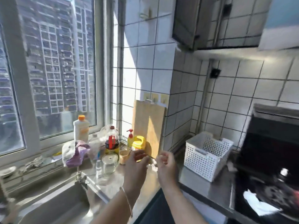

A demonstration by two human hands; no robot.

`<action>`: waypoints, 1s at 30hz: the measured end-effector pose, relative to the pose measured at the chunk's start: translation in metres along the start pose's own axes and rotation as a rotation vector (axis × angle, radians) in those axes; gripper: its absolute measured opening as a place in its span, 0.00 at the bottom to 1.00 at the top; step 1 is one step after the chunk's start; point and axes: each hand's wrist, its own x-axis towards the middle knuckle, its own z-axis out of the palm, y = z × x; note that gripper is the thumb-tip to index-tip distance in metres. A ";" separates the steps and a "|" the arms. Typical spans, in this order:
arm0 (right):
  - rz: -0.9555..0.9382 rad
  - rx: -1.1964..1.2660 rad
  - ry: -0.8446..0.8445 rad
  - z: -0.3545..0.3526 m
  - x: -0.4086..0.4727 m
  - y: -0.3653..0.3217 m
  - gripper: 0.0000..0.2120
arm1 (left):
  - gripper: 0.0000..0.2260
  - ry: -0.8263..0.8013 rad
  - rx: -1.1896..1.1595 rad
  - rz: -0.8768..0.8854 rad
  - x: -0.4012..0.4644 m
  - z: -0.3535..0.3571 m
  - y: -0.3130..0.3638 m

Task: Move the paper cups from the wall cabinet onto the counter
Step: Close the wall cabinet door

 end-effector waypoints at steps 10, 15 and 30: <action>-0.141 0.046 0.216 -0.009 0.148 -0.064 0.05 | 0.09 -0.251 -0.075 0.148 0.139 0.072 0.062; -0.225 0.001 0.254 -0.013 0.201 -0.093 0.04 | 0.07 -0.341 -0.026 0.226 0.186 0.112 0.087; -0.687 -0.337 0.215 -0.057 0.362 -0.226 0.08 | 0.09 -0.205 -0.092 0.539 0.318 0.222 0.203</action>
